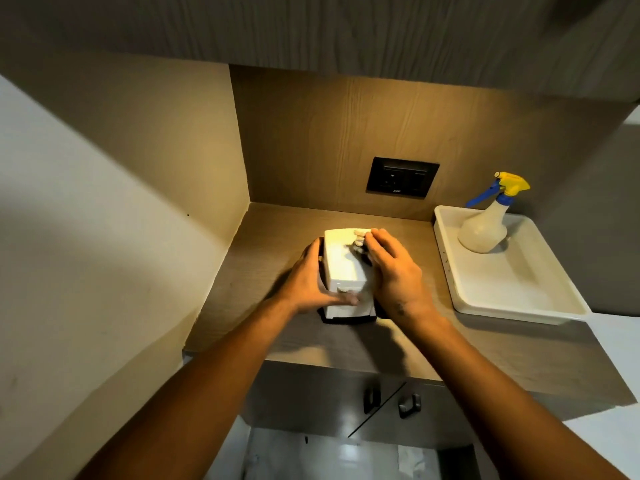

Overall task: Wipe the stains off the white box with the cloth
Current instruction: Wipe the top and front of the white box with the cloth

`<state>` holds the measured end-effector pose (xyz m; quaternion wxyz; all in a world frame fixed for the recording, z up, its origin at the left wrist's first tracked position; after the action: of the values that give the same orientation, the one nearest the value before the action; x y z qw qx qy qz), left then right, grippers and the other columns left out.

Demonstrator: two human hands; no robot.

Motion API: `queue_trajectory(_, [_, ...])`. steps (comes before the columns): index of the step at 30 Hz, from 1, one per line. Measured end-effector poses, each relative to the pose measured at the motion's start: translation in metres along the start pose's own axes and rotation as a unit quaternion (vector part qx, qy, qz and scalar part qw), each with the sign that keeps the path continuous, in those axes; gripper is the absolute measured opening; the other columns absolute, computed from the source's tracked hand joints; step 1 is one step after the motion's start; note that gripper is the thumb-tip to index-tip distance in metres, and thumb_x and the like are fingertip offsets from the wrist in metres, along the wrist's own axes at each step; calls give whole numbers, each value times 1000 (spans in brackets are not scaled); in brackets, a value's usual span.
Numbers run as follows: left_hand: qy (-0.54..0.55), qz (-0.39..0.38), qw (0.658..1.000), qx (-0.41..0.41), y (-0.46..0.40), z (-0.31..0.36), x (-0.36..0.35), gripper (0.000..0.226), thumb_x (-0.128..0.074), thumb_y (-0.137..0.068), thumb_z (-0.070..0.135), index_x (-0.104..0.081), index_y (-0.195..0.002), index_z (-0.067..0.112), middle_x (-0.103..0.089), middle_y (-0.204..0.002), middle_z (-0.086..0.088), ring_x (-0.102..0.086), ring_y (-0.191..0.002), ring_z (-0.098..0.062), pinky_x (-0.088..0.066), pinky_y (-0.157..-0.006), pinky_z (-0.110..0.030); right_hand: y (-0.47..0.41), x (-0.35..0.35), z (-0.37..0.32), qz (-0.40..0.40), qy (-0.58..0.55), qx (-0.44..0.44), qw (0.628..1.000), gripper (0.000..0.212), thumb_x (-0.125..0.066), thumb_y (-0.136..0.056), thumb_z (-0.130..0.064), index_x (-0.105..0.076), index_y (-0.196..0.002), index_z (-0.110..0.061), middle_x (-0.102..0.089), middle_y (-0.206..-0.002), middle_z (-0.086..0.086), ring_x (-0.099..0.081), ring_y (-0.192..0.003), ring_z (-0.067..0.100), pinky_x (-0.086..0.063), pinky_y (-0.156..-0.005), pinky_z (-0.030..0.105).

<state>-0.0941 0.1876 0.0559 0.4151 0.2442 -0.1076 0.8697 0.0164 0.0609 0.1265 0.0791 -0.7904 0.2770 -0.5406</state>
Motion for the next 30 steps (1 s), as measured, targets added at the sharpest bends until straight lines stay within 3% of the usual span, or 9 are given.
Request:
queue_trajectory(3, [9, -10, 1000, 0, 0, -1, -1, 144, -94, -36, 73, -21, -155, 35, -41, -161, 0, -42, -146, -24, -45, -114, -58, 4, 16, 33, 12, -35, -49, 998, 54, -60, -87, 1, -45, -138, -6, -46, -141, 14, -45, -128, 29, -31, -104, 26])
queue_trajectory(7, [2, -13, 1000, 3, -1, -3, -1, 142, -95, -39, 70, -21, -155, 35, -41, -160, 0, -43, -145, -24, -46, -113, -57, 4, 26, 24, 19, -56, 22, 998, 49, -59, -88, 3, -48, -136, -4, -50, -137, 17, -48, -125, 29, -39, -104, 32])
queue_trajectory(10, [-15, -9, 1000, -7, -2, -2, 0, 139, -95, -41, 70, -23, -155, 36, -46, -155, 3, -49, -138, -21, -50, -109, -54, -10, 6, -8, -67, -33, 100, 992, 51, -62, -88, -2, -50, -136, -12, -48, -141, 12, -46, -126, 24, -40, -104, 33])
queue_trajectory(13, [-26, -1, 1000, -17, -3, 0, 2, 139, -96, -41, 70, -24, -155, 35, -47, -153, 5, -50, -136, -20, -50, -109, -52, -36, -11, -18, -122, 23, 135, 983, 49, -63, -87, -7, -52, -134, -12, -50, -138, 13, -51, -121, 30, -44, -99, 35])
queue_trajectory(16, [-14, -4, 1000, -11, -3, 1, 1, 141, -97, -41, 69, -21, -155, 35, -43, -158, 1, -46, -142, -22, -48, -111, -55, -66, -6, 5, -115, 34, 77, 990, 38, -53, -95, -15, -53, -133, -13, -52, -136, 12, -51, -121, 29, -36, -97, 26])
queue_trajectory(19, [-15, -9, 1000, 1, -2, -1, -1, 142, -96, -41, 68, -18, -155, 36, -42, -160, -1, -43, -144, -25, -48, -111, -59, -67, 3, 29, -104, 52, 36, 993, 38, -50, -97, -17, -52, -135, -15, -50, -138, 10, -48, -123, 30, -34, -97, 24])
queue_trajectory(23, [-33, -2, 999, -8, -2, 0, 1, 141, -90, -37, 81, -21, -153, 40, -46, -156, 3, -49, -137, -22, -51, -107, -55, -47, -7, -2, -162, 32, 172, 971, 41, -53, -94, -22, -51, -135, -20, -51, -137, 9, -51, -119, 26, -42, -97, 32])
queue_trajectory(25, [-45, 1, 999, -15, -3, 0, 1, 141, -89, -37, 84, -22, -153, 40, -43, -157, 5, -47, -139, -21, -49, -109, -53, -53, -13, -15, -171, 21, 193, 966, 39, -51, -96, -23, -51, -135, -19, -53, -135, 8, -53, -117, 24, -45, -95, 33])
queue_trajectory(30, [-15, 3, 1000, 2, -1, -3, 0, 141, -92, -35, 80, -21, -150, 43, -46, -153, 3, -49, -137, -21, -52, -107, -56, -80, -4, 15, -160, 41, 94, 982, 39, -47, -98, -20, -50, -137, -16, -50, -138, 9, -48, -123, 27, -35, -97, 25])
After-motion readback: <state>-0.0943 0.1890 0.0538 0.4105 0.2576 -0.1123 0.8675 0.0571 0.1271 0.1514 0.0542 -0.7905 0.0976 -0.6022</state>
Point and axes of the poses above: each hand's wrist, its own y-axis away from the middle knuckle, its own x-axis out of the back of the hand, z = x × y, the point moved 6 cm from there along -y, towards the middle knuckle
